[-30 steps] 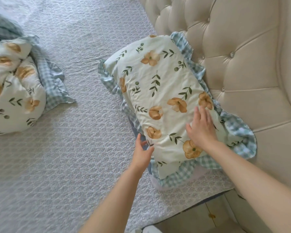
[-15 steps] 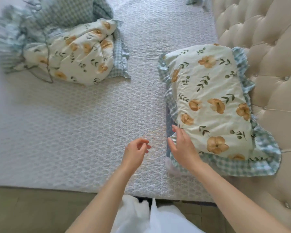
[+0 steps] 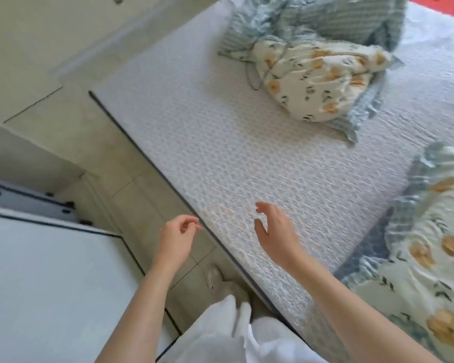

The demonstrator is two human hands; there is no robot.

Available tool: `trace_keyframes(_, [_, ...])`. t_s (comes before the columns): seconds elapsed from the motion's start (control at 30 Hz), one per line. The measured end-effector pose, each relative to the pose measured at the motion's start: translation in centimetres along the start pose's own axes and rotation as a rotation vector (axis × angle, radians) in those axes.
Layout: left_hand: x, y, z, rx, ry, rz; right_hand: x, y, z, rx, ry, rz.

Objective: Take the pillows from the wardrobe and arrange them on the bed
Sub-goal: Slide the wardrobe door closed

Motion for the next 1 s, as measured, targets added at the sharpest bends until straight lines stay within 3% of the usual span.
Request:
trace_keyframes(0.33, [9.7,-0.3,-15.8,-0.503,-0.181,-0.132,12.9,8.0,10.6,0.279,0.033,-0.311])
trace_keyframes(0.6, [12.3,-1.1,-24.0,-0.695,-0.177,-0.199,23.7,12.9,19.0,0.428,0.117,-0.493])
trace_keyframes(0.8, [11.6,-1.8,-28.6,-0.92,-0.029,-0.075,31.2,15.7,23.3,0.507,0.232,-0.564])
trace_keyframes(1.0, [12.3,-2.4,-32.7,-1.14,0.267,0.085,37.6,19.0,26.7,0.672,0.301,-0.631])
Point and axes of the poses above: each hand's wrist, its own y-axis towards the middle knuckle, its own z-axis out of the palm, x = y × z, the point moved 1 cm from there along y, towards the middle knuckle, and after that the axes turned 13 degrees about -z, right-handed, at the moved point
